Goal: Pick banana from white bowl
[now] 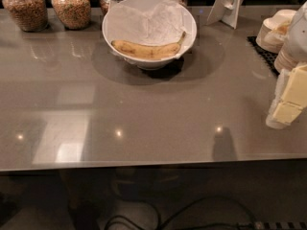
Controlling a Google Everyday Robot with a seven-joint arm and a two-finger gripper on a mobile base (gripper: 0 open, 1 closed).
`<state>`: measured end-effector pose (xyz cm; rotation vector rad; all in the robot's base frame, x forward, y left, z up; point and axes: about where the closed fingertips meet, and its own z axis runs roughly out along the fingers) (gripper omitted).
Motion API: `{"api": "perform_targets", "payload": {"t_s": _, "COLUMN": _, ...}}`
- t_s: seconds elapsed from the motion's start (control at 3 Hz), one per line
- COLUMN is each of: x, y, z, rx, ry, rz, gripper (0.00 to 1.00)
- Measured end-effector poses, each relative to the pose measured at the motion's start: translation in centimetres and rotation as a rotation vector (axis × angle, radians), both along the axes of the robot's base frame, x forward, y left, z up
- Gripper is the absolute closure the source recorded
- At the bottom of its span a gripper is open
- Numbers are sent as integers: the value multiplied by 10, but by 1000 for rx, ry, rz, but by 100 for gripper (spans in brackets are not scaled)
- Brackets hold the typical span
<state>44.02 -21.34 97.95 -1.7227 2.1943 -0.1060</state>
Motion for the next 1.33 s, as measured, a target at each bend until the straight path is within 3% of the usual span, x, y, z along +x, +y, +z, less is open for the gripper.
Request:
{"api": "perform_targets", "payload": {"t_s": 0.33, "x": 21, "y": 15, "z": 4, "rx": 63, "ry": -83, "rz": 59, "gripper": 0}}
{"api": "perform_targets", "payload": {"t_s": 1.0, "x": 127, "y": 73, "z": 42, "rx": 252, "ry": -371, "rz": 199, "gripper": 0}}
{"api": "perform_targets", "payload": {"t_s": 1.33, "x": 127, "y": 73, "z": 41, "rx": 251, "ry": -368, "rz": 199, "gripper": 0}}
